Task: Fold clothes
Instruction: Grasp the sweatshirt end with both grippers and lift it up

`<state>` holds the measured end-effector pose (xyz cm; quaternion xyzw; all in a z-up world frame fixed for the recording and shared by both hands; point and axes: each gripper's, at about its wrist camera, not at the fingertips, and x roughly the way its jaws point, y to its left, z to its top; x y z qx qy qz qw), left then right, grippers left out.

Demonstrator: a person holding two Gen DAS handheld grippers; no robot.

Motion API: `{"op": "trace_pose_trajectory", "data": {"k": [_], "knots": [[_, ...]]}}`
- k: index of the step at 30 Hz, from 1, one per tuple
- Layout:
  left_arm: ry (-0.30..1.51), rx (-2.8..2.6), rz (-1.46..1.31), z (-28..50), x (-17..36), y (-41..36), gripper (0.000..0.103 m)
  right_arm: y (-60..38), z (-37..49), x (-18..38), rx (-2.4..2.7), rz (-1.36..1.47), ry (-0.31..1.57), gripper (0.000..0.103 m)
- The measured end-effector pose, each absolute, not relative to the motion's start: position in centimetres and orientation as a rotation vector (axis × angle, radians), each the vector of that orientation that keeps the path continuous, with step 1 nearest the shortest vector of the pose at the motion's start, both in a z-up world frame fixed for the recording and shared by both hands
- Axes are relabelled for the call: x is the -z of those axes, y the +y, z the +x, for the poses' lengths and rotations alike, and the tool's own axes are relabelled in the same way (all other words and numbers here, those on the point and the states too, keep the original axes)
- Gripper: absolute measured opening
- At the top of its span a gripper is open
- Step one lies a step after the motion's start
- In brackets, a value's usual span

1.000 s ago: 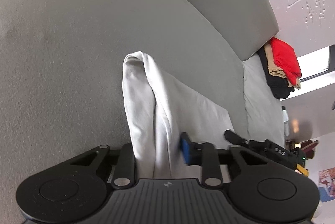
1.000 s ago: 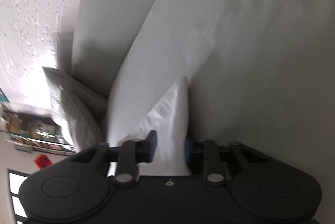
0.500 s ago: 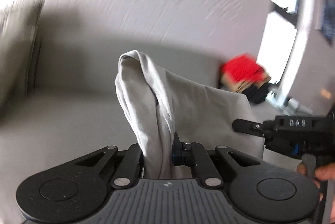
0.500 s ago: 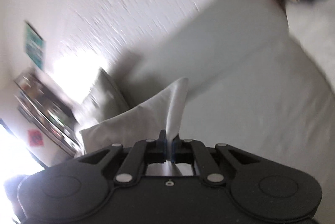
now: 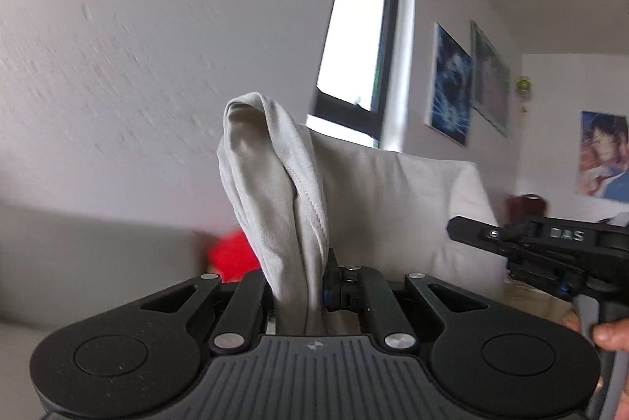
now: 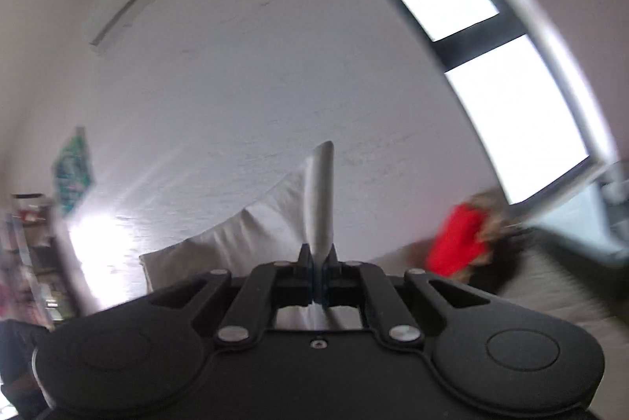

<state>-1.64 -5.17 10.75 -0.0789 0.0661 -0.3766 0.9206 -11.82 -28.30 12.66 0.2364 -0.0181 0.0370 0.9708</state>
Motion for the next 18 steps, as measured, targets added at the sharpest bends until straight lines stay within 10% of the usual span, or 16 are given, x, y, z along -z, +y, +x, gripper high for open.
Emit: {"op": "trace_pose_trajectory", "data": {"k": [18], "knots": [[0.58, 0.83, -0.027, 13.0, 2.3, -22.3, 0.007, -43.8, -3.6, 1.5, 0.278, 0.611, 0.275, 0.004]]}}
